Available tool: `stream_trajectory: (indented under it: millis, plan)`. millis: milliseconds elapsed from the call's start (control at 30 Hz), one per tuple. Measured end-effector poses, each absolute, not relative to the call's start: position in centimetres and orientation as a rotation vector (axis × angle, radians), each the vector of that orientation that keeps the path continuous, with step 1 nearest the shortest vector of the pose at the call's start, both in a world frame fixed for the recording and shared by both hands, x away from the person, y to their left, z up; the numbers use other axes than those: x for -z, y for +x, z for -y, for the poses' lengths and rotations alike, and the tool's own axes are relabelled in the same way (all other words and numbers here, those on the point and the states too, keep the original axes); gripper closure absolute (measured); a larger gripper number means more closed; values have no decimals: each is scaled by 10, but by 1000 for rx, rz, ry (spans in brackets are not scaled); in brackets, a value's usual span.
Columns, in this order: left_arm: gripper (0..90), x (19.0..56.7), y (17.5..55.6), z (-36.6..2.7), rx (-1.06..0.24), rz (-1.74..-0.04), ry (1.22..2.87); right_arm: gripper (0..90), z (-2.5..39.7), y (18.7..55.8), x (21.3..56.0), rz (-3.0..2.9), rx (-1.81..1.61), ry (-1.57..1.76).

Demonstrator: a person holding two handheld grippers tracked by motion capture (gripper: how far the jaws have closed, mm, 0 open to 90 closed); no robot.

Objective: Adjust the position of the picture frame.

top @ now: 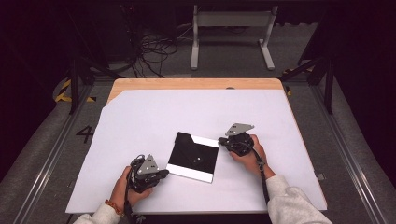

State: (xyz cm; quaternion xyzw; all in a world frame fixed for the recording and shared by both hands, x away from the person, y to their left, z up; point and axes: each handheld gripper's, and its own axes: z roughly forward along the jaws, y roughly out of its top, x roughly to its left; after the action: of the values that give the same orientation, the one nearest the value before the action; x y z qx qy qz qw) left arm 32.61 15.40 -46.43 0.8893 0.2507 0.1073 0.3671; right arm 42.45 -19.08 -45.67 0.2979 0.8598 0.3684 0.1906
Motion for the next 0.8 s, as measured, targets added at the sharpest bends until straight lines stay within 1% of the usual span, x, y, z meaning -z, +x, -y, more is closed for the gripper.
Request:
stream_trajectory:
  millis: [100, 400, 800]
  plan:
    - [891, 466, 329, -156, -258, -661, 2262, 900, 189, 427, 456, -2413, -1032, 834]
    - [898, 466, 329, -155, -271, -657, 2264, 900, 186, 436, 455, -2395, -1049, 862]
    - [899, 466, 330, -157, -268, -665, 2256, 900, 184, 437, 456, -2402, -1040, 861]
